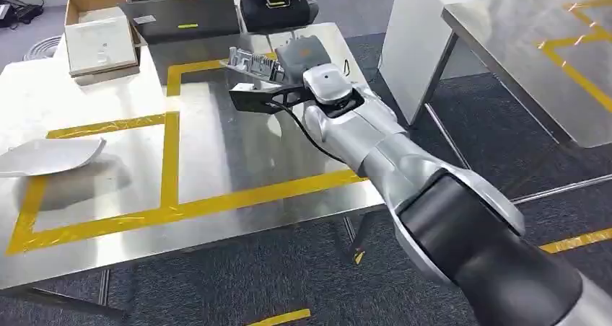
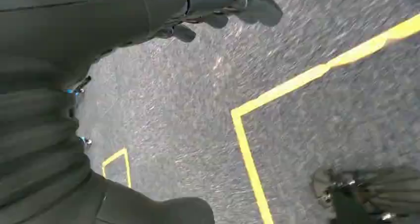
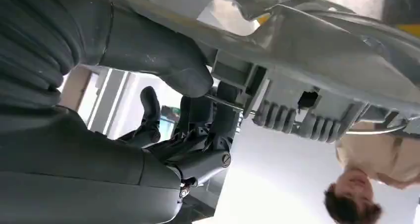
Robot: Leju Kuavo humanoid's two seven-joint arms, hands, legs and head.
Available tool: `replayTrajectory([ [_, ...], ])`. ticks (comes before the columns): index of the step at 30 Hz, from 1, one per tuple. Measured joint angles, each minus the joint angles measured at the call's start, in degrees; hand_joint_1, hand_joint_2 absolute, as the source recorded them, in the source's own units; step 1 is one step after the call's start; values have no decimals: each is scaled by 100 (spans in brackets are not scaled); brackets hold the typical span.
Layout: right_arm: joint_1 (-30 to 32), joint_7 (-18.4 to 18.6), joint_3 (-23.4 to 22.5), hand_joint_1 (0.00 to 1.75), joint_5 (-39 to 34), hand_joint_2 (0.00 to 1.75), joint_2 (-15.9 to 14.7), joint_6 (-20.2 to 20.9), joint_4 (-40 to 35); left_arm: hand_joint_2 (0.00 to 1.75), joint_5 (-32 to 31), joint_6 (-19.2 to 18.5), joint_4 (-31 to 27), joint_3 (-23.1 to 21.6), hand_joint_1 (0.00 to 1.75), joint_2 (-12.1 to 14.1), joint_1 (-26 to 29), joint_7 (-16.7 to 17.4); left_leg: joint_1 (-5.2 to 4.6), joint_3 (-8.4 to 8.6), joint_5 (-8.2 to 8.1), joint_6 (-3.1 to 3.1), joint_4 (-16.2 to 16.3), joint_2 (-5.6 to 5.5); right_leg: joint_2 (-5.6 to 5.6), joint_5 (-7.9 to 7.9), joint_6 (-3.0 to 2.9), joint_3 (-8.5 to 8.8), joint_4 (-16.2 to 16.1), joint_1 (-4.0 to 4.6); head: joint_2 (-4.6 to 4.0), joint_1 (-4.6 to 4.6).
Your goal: Take the parts from the cabinet and place them on the table.
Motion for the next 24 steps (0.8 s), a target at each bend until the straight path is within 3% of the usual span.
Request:
replayTrajectory([
  [1,3,-2,0,175,2,175,0,0,35,175,0,0,0,0,0,2,0,-9,7,68,-35,9,-21,2,-7,-74,37,-230,398,-21,0,-2],
  [3,112,-42,15,175,24,175,0,2,109,175,-20,-44,2,0,0,0,7,-88,32,231,-136,2,-39,-1,-11,-501,99,-707,1111,-76,0,-2],
  [4,173,-90,31,175,39,175,0,2,129,175,-42,-50,2,0,0,0,10,-134,48,304,-194,-6,-38,-9,-11,-641,134,-867,1232,-101,0,0],
  [5,204,-96,48,175,61,175,0,-2,146,175,-61,-55,4,-2,0,0,21,-166,63,375,-257,-29,-37,-30,-17,-664,161,-959,1155,-131,0,2],
  [6,208,-120,61,175,70,175,0,-11,162,175,-79,-55,4,-2,0,-4,28,-162,75,438,-311,-49,-34,-44,-22,-526,176,-975,910,-154,0,4],
  [7,199,-159,65,175,70,175,0,-26,164,175,-111,-55,7,-7,0,-9,29,-153,85,502,-367,-79,-32,-50,-30,-192,182,-932,519,-169,0,9],
  [9,186,-225,70,175,72,175,0,-44,168,175,-131,-55,11,-11,0,-13,34,-162,93,619,-485,-159,-30,-52,-102,893,159,-786,-441,-182,0,13],
  [10,194,-260,74,175,72,175,6,-37,173,175,-159,-55,13,-13,0,-13,26,-173,77,657,-561,-207,31,-65,-107,858,140,-804,-593,-141,0,2],
  [12,178,-297,92,175,85,175,74,-11,162,175,-183,-55,11,-28,0,-9,1,-218,72,707,-606,-303,60,-62,-77,832,54,-752,-516,-124,0,4],
  [14,120,-324,114,175,107,175,142,20,129,175,-186,-54,5,-57,0,-11,-10,-280,101,746,-661,-370,60,-39,-78,805,-47,-639,-538,-145,0,4],
  [15,88,-347,120,175,111,175,181,24,116,175,-186,-54,4,-63,0,-9,-25,-304,99,711,-747,-364,206,-19,-73,782,-89,-594,-546,-146,0,0],
  [16,60,-383,131,175,107,175,230,31,116,175,-186,-55,7,-70,0,-9,-46,-321,96,559,-908,-369,517,-3,-70,760,-123,-570,-541,-144,0,-20],
  [18,81,-475,177,175,68,175,282,74,116,175,-177,-55,9,-85,0,-15,-82,-352,86,39,-1305,-392,1425,-2,-60,721,-169,-533,-539,-109,0,-15],
  [19,109,-518,206,175,57,175,304,79,116,175,-175,-55,7,-87,0,-13,-85,-367,82,-177,-1395,-391,1744,-1,-59,703,-181,-520,-529,-85,0,-13],
  [20,135,-551,221,0,50,0,321,81,116,175,-175,-55,7,-87,0,-9,-82,-361,77,-256,-1332,-377,1789,0,-54,682,-184,-503,-514,-71,0,-13],
  [22,143,-619,240,0,15,0,354,74,114,175,-179,-44,7,-90,0,0,-66,-326,58,-83,-873,-333,1228,1,-39,637,-170,-473,-470,-62,0,-13],
  [23,143,-662,256,0,2,0,374,57,90,175,-190,-35,7,-90,0,2,-69,-295,53,117,-558,-312,718,2,-34,614,-152,-459,-441,-63,-2,-15],
  [24,143,-717,264,0,-6,0,393,35,68,175,-195,-31,7,-90,0,4,-70,-273,52,268,-344,-292,298,1,-31,595,-128,-461,-421,-61,0,-13],
])
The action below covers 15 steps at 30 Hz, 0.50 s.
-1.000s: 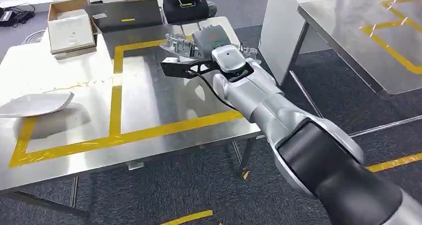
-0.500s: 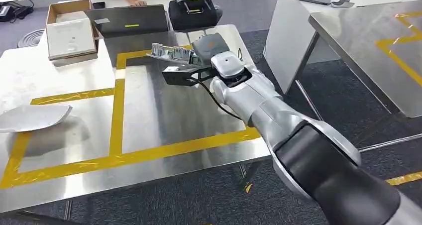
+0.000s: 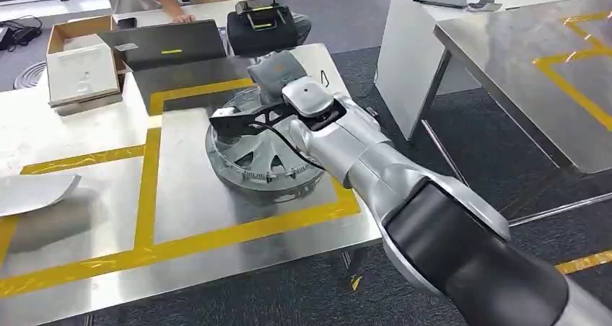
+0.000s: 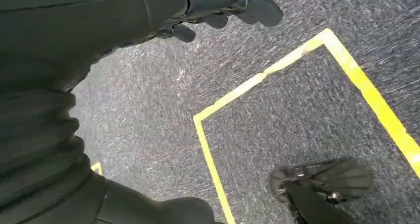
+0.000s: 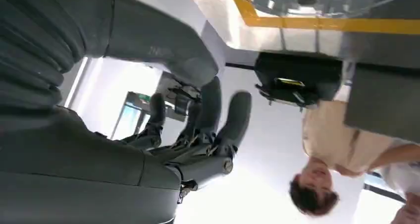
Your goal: Take the parts from the cabinet and place them on the table.
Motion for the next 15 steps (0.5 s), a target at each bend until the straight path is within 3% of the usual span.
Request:
replayTrajectory([
  [1,-2,-63,17,0,-24,0,22,-33,-11,0,11,-2,2,0,0,-2,-12,17,-37,-3,-183,20,-135,4,7,-5,29,-18,36,29,0,0],
  [2,1,-120,37,0,-33,0,33,-55,-37,0,26,-15,2,0,0,-4,-23,39,-47,-4,-176,75,-90,6,13,4,61,-42,19,35,0,4],
  [3,25,-184,55,0,-46,0,48,-85,-76,0,35,-26,2,0,0,-7,-8,53,-44,28,-63,101,-99,-2,14,-2,86,-40,15,33,0,2],
  [4,39,-237,70,0,-88,0,64,-114,-112,0,55,-46,4,0,0,-13,13,57,-20,31,-34,73,-120,-11,12,-29,34,-41,27,43,0,9],
  [5,40,-278,90,0,-158,0,79,-142,-153,0,81,-66,7,0,0,-15,18,57,-30,28,-26,69,-115,-19,11,17,-109,-47,21,52,0,4],
  [6,50,-317,98,0,-249,0,90,-170,-236,0,94,-70,7,2,0,-11,23,55,-39,27,-19,86,-115,-26,17,24,-143,-43,14,59,0,9],
  [8,54,-368,100,0,-442,0,92,-263,-416,0,131,-70,7,2,0,-7,22,66,-53,27,-18,114,-114,-33,10,33,-132,-23,-14,52,0,9],
  [11,52,-378,101,0,-694,0,79,-284,-749,0,131,-70,9,4,0,-7,23,114,-61,23,-17,151,-111,-28,12,64,-68,-6,-64,47,0,9],
  [13,51,-367,100,0,-868,0,44,-328,-995,0,133,-70,9,4,0,-4,21,151,-89,1,-24,203,-80,-26,11,80,102,-2,-97,19,0,7],
  [15,53,-328,98,0,-1034,0,-35,-394,-1288,0,131,-70,9,7,0,2,24,182,-113,-15,-28,230,-63,-26,11,82,196,-6,-98,-20,0,4],
])
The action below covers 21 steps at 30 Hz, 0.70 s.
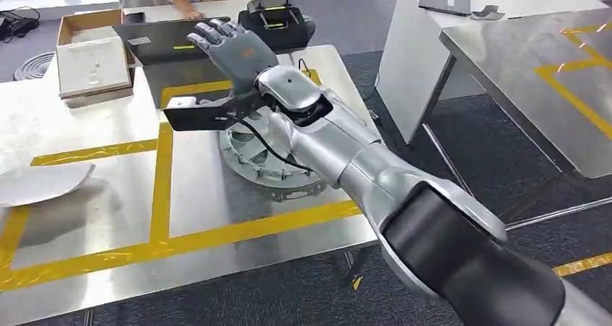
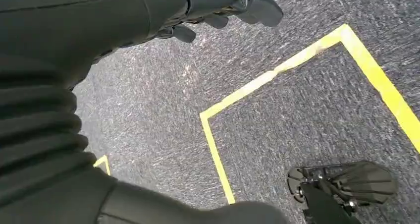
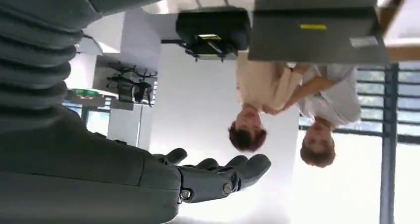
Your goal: Take the parts from the cabinet and place them on the table.
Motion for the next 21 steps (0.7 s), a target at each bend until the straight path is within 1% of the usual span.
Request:
replayTrajectory([
  [1,-4,31,-11,0,-59,0,-50,-24,-160,0,-2,0,0,0,0,0,0,17,0,-5,1,14,6,-1,-1,5,31,1,-1,-4,0,0],
  [2,-13,61,-24,0,-109,0,-98,-37,-279,0,-2,2,0,0,0,2,0,39,-9,-4,6,22,11,-1,-1,12,48,4,-1,-11,0,2],
  [3,-15,89,-35,0,-153,0,-128,-44,-372,0,-2,11,0,0,0,2,0,59,-15,-4,32,43,18,-3,1,47,81,8,-5,-19,0,0],
  [4,-15,120,-68,0,-190,0,-181,-46,-474,0,-4,15,0,0,0,-2,-2,72,28,-2,76,80,-27,4,9,52,98,-4,11,8,0,2],
  [5,-16,133,-118,0,-214,0,-240,-46,-572,0,-4,24,0,0,0,-15,-5,87,49,2,112,107,-58,36,3,-76,113,-39,102,-13,0,2],
  [6,-23,149,-164,0,-242,0,-286,-46,-650,0,-4,31,0,0,0,-15,-7,90,50,-18,133,136,-67,42,-7,-319,125,-141,356,-11,0,22],
  [7,-26,155,-211,0,-277,0,-333,-46,-715,0,-4,37,0,0,0,-15,-6,92,51,-46,145,146,-67,53,-11,-613,141,-308,799,-26,0,22],
  [8,-14,153,-245,0,-310,0,-373,-50,-760,0,-4,39,0,0,0,-15,-3,98,51,-70,161,144,-65,61,-11,-854,156,-475,1253,-42,0,17],
  [9,15,135,-286,0,-352,0,-415,-74,-797,0,-2,46,0,0,0,-15,0,105,51,-102,181,132,-62,71,-13,-1061,167,-636,1712,-50,0,17],
  [10,56,122,-321,0,-382,0,-455,-98,-830,0,-2,46,0,0,0,-15,0,105,56,-130,201,120,-58,72,-18,-1103,174,-683,1912,-64,0,22],
  [11,96,111,-356,0,-402,0,-492,-129,-882,0,-2,53,0,0,0,-15,1,122,62,-158,220,101,-51,73,-26,-1010,175,-584,1814,-80,0,17],
  [12,118,85,-402,0,-419,0,-535,-157,-926,0,-2,63,0,0,0,-17,5,140,73,-188,235,81,-35,73,-34,-846,171,-363,1487,-91,0,22],
  [13,121,74,-446,0,-435,0,-559,-179,-965,0,-2,72,0,0,0,-22,9,157,82,-221,250,58,-15,72,-41,-657,162,-44,985,-97,0,22],
  [14,113,52,-479,0,-435,0,-579,-221,-1018,0,-2,85,0,2,0,-22,11,173,91,-254,268,28,9,72,-56,-509,149,347,372,-104,0,20],
  [15,129,33,-509,0,-435,0,-599,-258,-1074,0,-2,98,-2,2,0,-20,14,173,85,-279,292,-16,17,75,-62,-601,138,461,169,-83,0,15],
  [16,148,19,-527,0,-432,0,-603,-278,-1119,0,-2,105,0,4,0,-24,15,177,87,-267,318,-62,-4,72,-38,-443,104,384,227,-35,0,18],
  [17,154,17,-555,0,-430,0,-638,-295,-1131,0,-2,109,0,4,0,-22,11,175,87,-273,331,-101,2,71,-38,-494,73,391,171,-37,0,22],
  [18,179,11,-577,0,-430,0,-656,-330,-1151,0,-2,109,0,7,0,-24,11,175,87,-280,372,-156,-19,70,-34,-482,22,369,192,-23,0,11],
  [19,225,-9,-588,0,-430,0,-682,-354,-1180,0,-4,112,0,7,0,-26,22,181,87,-283,406,-206,-49,64,-40,-451,-24,353,171,-22,0,20],
  [20,277,-33,-592,0,-435,0,-708,-391,-1210,0,-4,114,0,9,0,-24,33,190,95,-317,393,-243,-42,69,-55,-366,-90,329,116,-59,0,20],
  [21,319,-70,-592,0,-443,0,-721,-422,-1247,0,-4,127,0,15,0,-17,43,208,108,-393,210,-255,68,71,-56,-319,-120,285,112,-67,0,13],
])
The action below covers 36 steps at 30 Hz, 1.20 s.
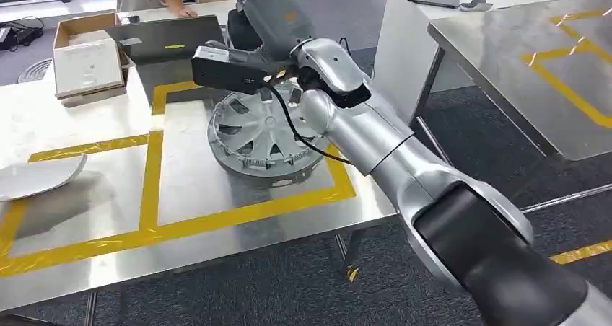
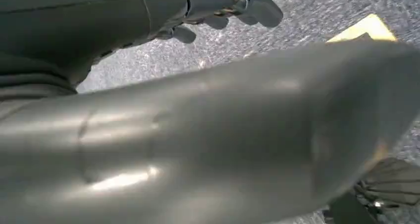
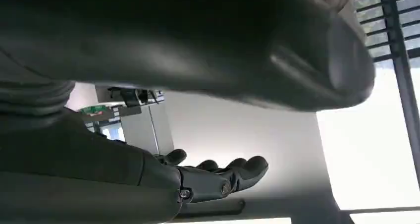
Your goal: Take the parts from the cabinet and place them on the table.
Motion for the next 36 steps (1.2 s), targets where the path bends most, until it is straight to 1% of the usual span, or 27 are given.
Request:
replayTrajectory([
  [2,108,-37,-13,0,-15,0,-33,-68,-81,0,-2,44,2,20,0,0,-1,-2,-7,-199,-611,-13,699,-2,2,77,-65,-102,1,7,0,-7],
  [3,215,-57,-35,0,-22,0,-70,-129,-151,0,-2,68,0,28,0,-2,-3,-20,-10,-314,-847,-24,1121,-4,2,115,-76,-152,2,21,0,-4],
  [4,370,-72,-78,0,2,0,-131,-248,-259,0,-11,96,0,31,0,-2,-1,-48,-12,-373,-958,-29,1452,-3,-1,156,-75,-203,5,32,0,-5],
  [5,539,-81,-116,0,50,0,-188,-392,-352,0,-37,105,2,31,0,-2,3,-61,-13,-314,-907,-27,1522,-2,-8,198,-69,-254,7,42,0,-4],
  [6,681,-83,-144,0,125,0,-252,-573,-437,0,-50,107,0,31,0,-2,10,-57,-13,-138,-756,-17,1356,-3,-11,241,-56,-315,16,43,0,-4],
  [8,914,-109,-233,0,223,0,-380,-939,-703,0,-72,107,0,31,0,0,14,-22,-12,465,-464,15,553,-3,-9,315,-18,-438,55,39,0,-7],
  [9,1022,-109,-284,0,234,0,-431,-1028,-849,0,-85,107,-4,31,0,0,6,-24,-13,753,-614,41,97,-7,-9,343,15,-476,89,40,0,-4],
  [10,1148,-127,-360,0,234,0,-515,-1091,-999,0,-90,107,-4,31,0,-2,9,-42,-55,863,-612,75,-4,-22,-7,367,44,-510,100,59,0,-2],
  [13,1588,-190,-539,0,180,0,-697,-1202,-1363,0,-122,105,-2,31,0,-26,27,-83,-66,780,-560,203,3,-42,-11,480,166,-491,57,68,0,0],
  [14,1756,-232,-619,0,146,0,-787,-1261,-1445,0,-142,105,-2,33,0,-39,34,-70,-21,707,-483,278,-44,-29,-9,489,203,-513,69,51,0,2],
  [15,1891,-297,-703,0,90,0,-869,-1344,-1521,0,-159,105,-4,33,0,-48,31,-33,-28,700,-431,317,-42,-21,-2,295,236,-566,172,34,0,6],
  [16,2001,-359,-765,0,35,0,-942,-1390,-1556,0,-160,107,-9,33,0,-46,36,-18,-27,625,-388,359,-47,-17,-1,-27,266,-665,434,31,0,29],
  [18,2220,-483,-894,0,-88,0,-1060,-1410,-1585,0,-160,107,-15,33,0,-48,55,-33,-42,466,-260,378,-41,-16,-3,-654,324,-933,1343,15,0,26],
  [19,2333,-516,-942,0,-123,0,-1095,-1407,-1585,0,-160,107,-15,33,0,-50,74,-46,-47,389,-205,376,-37,-16,-3,-758,334,-1008,1700,16,0,33],
  [21,2514,-549,-1014,0,-151,0,-1163,-1405,-1584,0,-162,107,-15,35,0,-50,100,-63,-49,254,-110,364,-26,-10,-3,-542,320,-840,1715,16,0,33],
  [22,2566,-559,-1027,0,-168,0,-1193,-1403,-1585,0,-162,107,-15,35,0,-50,101,-72,-49,195,-69,351,-16,-7,-3,-355,302,-592,1402,17,0,33],
  [23,2598,-590,-1047,0,-179,0,-1217,-1394,-1587,0,-162,105,-15,37,0,-50,99,-83,-51,141,-27,333,-8,-6,-3,-205,270,-201,864,20,0,33],
  [24,2609,-610,-1058,0,-195,0,-1239,-1381,-1589,0,-162,107,-17,37,0,-50,92,-90,-51,115,11,309,6,-4,-3,-246,228,180,322,29,0,33],
  [25,2629,-623,-1084,0,-197,0,-1250,-1362,-1595,0,-157,107,-22,37,0,-50,92,-107,-76,76,41,270,9,-5,-2,-394,188,341,5,72,0,31],
  [28,2703,-627,-1106,0,-173,0,-1266,-1294,-1569,0,-133,105,-22,39,0,-48,94,-173,-53,93,168,159,-50,-4,2,-299,88,263,43,112,0,50],
  [29,2721,-621,-1106,0,-153,0,-1265,-1281,-1543,0,-125,105,-22,44,0,-39,109,-184,-84,63,220,107,-80,-13,-10,-218,35,229,-9,71,0,52],
  [30,2715,-621,-1106,0,-138,0,-1261,-1246,-1514,0,-116,105,-22,52,0,-33,107,-201,-58,-2,93,96,-5,-32,-40,-134,3,179,-38,43,0,50],
  [31,2718,-601,-1106,0,-142,0,-1248,-1217,-1486,0,-107,105,-22,63,0,-33,111,-206,-68,-94,-202,77,200,-27,-38,-79,-45,112,-45,31,0,31],
  [33,2716,-555,-1106,0,-144,0,-1220,-1037,-1350,0,-92,105,-22,79,0,-31,112,-227,-58,-307,-814,32,989,-26,-41,35,-76,-26,-43,33,0,33],
  [34,2716,-475,-1104,0,-146,0,-1191,-866,-1236,0,-77,105,-22,83,0,-28,114,-245,-59,-393,-983,17,1385,-26,-43,91,-76,-100,-41,39,0,26],
  [35,2717,-400,-1102,0,-170,0,-1170,-707,-1085,0,-61,105,-22,85,0,-20,117,-258,-58,-397,-982,10,1605,-26,-48,150,-72,-172,-39,40,0,31],
  [36,2716,-332,-1099,0,-201,0,-1147,-535,-946,0,-50,103,-22,87,0,-13,122,-260,-59,-285,-838,8,1577,-26,-52,208,-61,-244,-36,40,0,28],
])
